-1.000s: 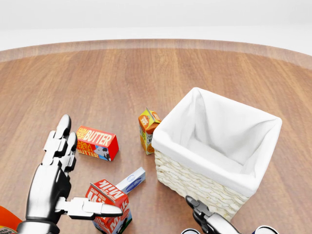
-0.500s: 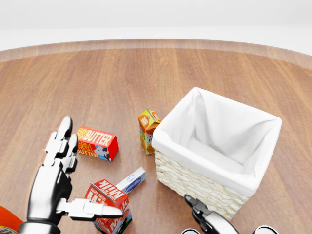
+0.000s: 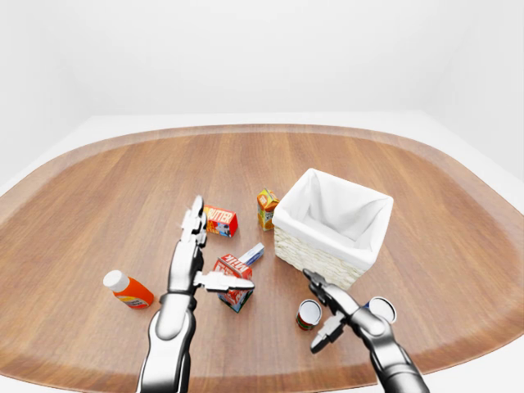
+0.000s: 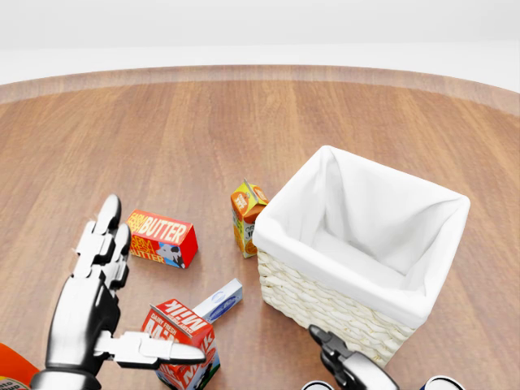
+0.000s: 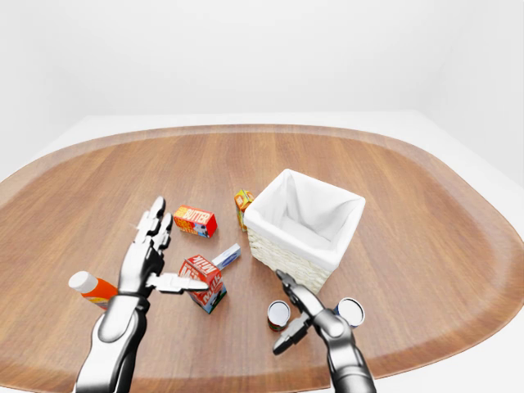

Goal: Pick up the tomato sauce, and put it in the basket.

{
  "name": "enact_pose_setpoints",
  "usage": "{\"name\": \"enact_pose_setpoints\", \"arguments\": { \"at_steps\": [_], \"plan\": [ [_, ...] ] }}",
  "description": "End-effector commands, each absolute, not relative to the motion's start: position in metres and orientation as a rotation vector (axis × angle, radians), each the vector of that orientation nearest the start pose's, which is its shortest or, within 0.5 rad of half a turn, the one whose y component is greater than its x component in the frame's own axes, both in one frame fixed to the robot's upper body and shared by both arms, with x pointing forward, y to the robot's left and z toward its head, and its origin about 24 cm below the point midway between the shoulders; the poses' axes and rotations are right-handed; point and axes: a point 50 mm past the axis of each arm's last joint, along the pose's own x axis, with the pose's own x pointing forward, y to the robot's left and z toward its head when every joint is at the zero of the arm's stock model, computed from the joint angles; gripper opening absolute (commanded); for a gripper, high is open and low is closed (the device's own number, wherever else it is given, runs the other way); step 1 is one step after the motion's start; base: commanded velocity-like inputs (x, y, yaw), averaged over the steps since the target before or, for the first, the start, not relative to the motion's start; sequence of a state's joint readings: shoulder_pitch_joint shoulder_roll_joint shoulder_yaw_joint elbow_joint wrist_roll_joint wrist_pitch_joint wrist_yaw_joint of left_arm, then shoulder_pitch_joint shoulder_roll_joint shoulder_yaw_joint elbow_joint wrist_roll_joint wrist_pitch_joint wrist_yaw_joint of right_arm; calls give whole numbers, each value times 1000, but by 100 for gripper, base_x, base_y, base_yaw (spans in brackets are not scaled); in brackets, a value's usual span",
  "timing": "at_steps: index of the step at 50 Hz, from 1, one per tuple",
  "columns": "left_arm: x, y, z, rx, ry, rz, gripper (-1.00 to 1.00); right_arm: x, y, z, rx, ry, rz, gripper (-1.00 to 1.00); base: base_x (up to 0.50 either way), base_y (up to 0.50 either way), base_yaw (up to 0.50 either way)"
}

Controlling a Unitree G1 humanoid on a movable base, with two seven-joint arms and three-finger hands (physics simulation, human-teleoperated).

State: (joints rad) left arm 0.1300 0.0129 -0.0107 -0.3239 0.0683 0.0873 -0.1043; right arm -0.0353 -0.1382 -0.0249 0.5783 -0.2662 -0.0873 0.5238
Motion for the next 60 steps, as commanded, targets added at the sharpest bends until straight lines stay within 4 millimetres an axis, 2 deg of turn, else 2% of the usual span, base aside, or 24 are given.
{"name": "enact_pose_setpoints", "arguments": {
  "at_steps": [1,2,4,21,28,33,39,51,60],
  "plan": [
    [227,151,79,89,-108,-74,100,214,-168,-77,-272,578,543,100,0,0,0],
    [227,151,79,89,-107,-74,100,215,-168,-77,-271,577,543,75,0,0,0],
    [227,151,79,89,-107,-73,100,216,-168,-75,-264,568,542,-100,0,0,0],
    [227,151,78,88,-105,-74,100,216,-167,-70,-261,539,545,-100,0,0,0],
    [227,151,78,88,-104,-74,100,216,-161,-39,-277,379,556,-100,0,0,0],
    [227,151,77,89,-100,-74,100,211,-154,-11,-293,251,575,-100,0,0,0],
    [227,151,78,89,-103,-75,100,203,-149,12,-310,155,594,-100,0,0,0],
    [226,150,77,90,-99,-76,100,192,-143,38,-339,50,615,-100,0,0,0],
    [226,150,76,90,-93,-76,100,184,-140,51,-354,16,625,-98,0,0,0]
  ]
}}
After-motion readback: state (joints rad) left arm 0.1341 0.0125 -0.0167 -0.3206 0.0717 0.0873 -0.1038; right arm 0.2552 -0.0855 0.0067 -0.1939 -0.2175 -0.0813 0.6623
